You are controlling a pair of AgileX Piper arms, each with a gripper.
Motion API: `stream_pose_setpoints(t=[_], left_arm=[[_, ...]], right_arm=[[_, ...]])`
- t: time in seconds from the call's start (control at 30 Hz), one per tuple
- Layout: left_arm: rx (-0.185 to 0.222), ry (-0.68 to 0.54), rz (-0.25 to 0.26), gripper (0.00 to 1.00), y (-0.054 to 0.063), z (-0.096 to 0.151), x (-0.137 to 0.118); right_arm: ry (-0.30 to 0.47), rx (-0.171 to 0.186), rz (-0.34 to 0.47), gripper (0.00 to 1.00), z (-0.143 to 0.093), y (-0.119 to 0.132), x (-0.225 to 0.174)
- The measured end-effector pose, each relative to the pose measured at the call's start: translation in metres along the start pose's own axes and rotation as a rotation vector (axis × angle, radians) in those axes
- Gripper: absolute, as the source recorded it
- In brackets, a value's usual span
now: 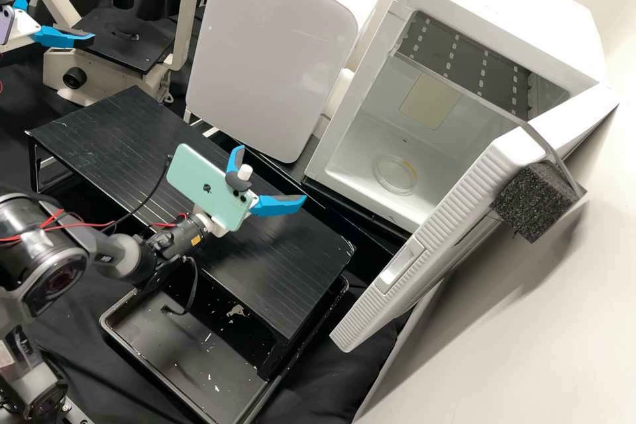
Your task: Close the incubator door
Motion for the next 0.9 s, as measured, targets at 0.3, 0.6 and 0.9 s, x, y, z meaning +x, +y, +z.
stream_pose_setpoints(t=[0.3,0.6,0.9], left_arm=[[0.0,0.0,0.0,1.0,0.0,0.0,0.0],[0.0,0.0,0.0,1.0,0.0,0.0,0.0],[0.0,0.0,0.0,1.0,0.0,0.0,0.0]], right_arm=[[-0.102,-0.048,0.297,1.0,0.013,0.049,-0.044],[-0.24,-0.079,0.484,1.0,0.03,0.079,-0.064],[-0.352,-0.101,0.549,1.0,0.048,0.091,-0.063]])
